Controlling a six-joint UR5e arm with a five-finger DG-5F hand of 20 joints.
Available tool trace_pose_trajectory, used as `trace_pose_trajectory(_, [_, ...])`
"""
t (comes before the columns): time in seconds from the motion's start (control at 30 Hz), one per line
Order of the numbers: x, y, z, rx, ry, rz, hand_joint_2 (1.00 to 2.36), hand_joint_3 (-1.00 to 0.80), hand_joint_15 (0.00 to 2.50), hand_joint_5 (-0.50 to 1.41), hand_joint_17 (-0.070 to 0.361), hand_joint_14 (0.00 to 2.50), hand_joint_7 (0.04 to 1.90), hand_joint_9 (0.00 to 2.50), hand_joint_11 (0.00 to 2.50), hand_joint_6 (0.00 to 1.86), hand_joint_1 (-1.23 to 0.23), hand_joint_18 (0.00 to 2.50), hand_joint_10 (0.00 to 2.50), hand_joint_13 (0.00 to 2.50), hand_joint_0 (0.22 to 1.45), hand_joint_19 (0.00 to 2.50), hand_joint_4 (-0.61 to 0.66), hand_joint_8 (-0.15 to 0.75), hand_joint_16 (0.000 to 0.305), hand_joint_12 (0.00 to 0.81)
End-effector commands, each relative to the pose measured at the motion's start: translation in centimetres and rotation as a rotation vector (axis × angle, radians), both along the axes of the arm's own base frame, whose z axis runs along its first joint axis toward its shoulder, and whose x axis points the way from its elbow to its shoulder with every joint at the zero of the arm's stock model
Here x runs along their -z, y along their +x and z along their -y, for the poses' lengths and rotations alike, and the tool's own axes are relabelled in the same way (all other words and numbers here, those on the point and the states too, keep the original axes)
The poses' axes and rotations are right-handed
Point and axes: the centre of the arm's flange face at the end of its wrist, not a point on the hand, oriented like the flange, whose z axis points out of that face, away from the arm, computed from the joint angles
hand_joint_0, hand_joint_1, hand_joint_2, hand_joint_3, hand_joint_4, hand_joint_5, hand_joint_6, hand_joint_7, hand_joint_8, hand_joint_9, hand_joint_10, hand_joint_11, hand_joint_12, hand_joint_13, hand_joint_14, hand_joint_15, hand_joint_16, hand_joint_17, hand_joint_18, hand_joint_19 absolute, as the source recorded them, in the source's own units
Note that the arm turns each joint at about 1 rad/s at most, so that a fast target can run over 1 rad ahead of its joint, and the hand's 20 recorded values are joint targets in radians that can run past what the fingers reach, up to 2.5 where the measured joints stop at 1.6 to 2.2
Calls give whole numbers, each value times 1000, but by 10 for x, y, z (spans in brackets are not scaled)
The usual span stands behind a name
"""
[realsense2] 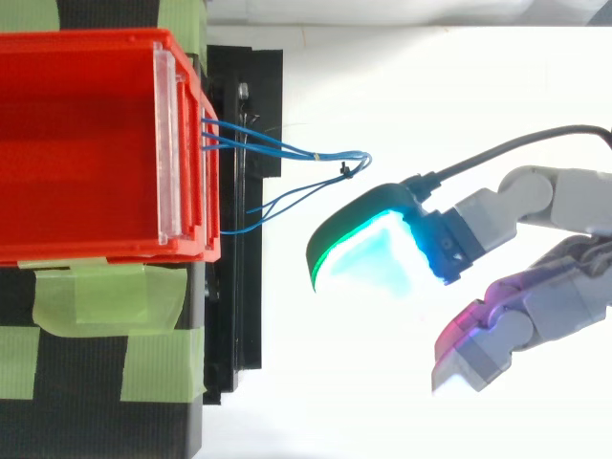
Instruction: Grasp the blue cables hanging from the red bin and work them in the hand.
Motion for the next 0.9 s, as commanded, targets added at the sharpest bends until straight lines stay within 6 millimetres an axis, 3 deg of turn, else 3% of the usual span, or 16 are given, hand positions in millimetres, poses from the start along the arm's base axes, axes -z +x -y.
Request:
trace_pose_trajectory(0.0, [0, 0, 0, 0, 0, 0, 1004, -898, 466, -102, 122, 15, 734, 613, 392, 8, -577, 443, 10, 558, 740, 526, 203, 316, 54, 399])
trace_pose_trajectory(0.87, [0, 0, 0, 0, 0, 0, 1003, -885, 493, -91, 123, 16, 737, 642, 422, 8, -577, 480, 11, 600, 742, 560, 202, 315, 55, 399])
